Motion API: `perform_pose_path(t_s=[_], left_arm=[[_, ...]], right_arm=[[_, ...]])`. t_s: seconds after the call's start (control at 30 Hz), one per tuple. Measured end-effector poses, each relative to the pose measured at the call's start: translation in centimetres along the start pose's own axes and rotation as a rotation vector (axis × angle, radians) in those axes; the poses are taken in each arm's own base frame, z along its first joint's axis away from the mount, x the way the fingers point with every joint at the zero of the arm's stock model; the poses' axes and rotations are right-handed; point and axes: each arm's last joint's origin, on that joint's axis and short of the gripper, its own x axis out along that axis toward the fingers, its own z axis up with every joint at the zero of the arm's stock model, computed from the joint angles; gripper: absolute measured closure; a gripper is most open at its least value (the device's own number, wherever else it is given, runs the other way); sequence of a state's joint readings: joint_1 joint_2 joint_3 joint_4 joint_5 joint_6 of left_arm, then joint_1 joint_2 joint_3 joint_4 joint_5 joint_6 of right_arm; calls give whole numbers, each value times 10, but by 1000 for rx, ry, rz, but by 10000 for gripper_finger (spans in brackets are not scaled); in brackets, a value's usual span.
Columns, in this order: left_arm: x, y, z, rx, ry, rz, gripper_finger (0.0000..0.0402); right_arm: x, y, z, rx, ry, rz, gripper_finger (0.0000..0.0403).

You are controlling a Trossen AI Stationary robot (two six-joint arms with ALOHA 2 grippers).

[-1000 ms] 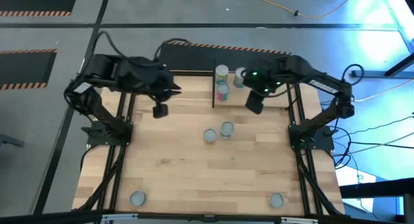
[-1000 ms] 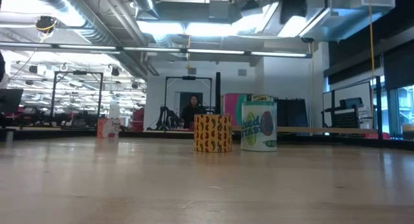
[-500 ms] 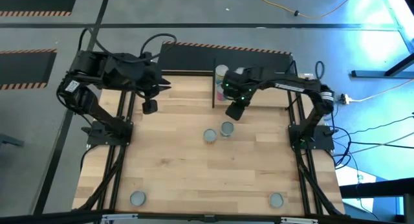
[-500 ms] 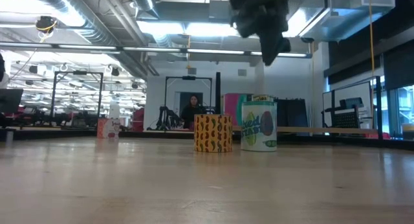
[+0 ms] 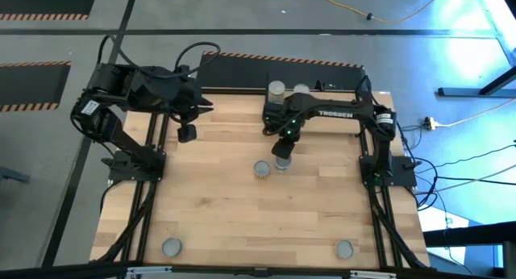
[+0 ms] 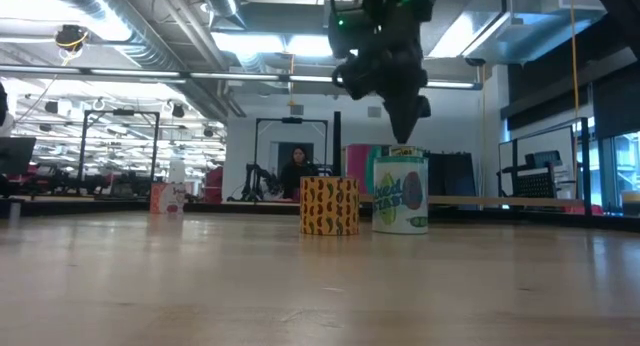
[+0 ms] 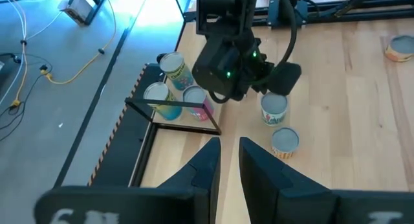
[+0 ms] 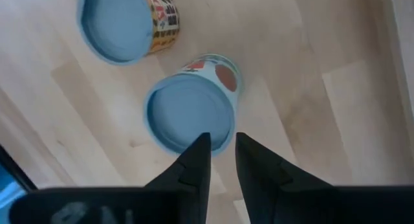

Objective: Pick and place cans onto a shelf
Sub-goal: Put the canned mixed vegetables on the shelf

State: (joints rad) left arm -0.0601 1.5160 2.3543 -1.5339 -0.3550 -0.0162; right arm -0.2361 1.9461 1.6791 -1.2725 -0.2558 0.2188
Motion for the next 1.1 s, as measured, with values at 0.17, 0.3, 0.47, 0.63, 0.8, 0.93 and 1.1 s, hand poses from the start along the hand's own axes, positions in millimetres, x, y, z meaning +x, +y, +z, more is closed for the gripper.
perform_pose_path(t_s=[0.17,0.3,0.47,0.63,0.8,0.93,1.1], left_arm=[[0,0,0,-5,0,-1,351],[0,0,0,-6,0,-1,351],[0,0,0,-7,0,-2,351],[0,0,0,-8,0,-1,351],[0,0,0,-7,0,-1,351],[0,0,0,-8,0,-3,351],[0,0,0,-8,0,-5,351]], right_arm=[[8,-1,6,-45,-20,-96,330],[9,0,6,-57,-31,-131,331],[9,1,5,-55,-12,-63,331],[9,2,5,-76,-10,-67,332],[11,2,5,-78,-2,-65,332],[17,1,7,-80,19,-67,332],[25,1,10,-101,34,-68,332]])
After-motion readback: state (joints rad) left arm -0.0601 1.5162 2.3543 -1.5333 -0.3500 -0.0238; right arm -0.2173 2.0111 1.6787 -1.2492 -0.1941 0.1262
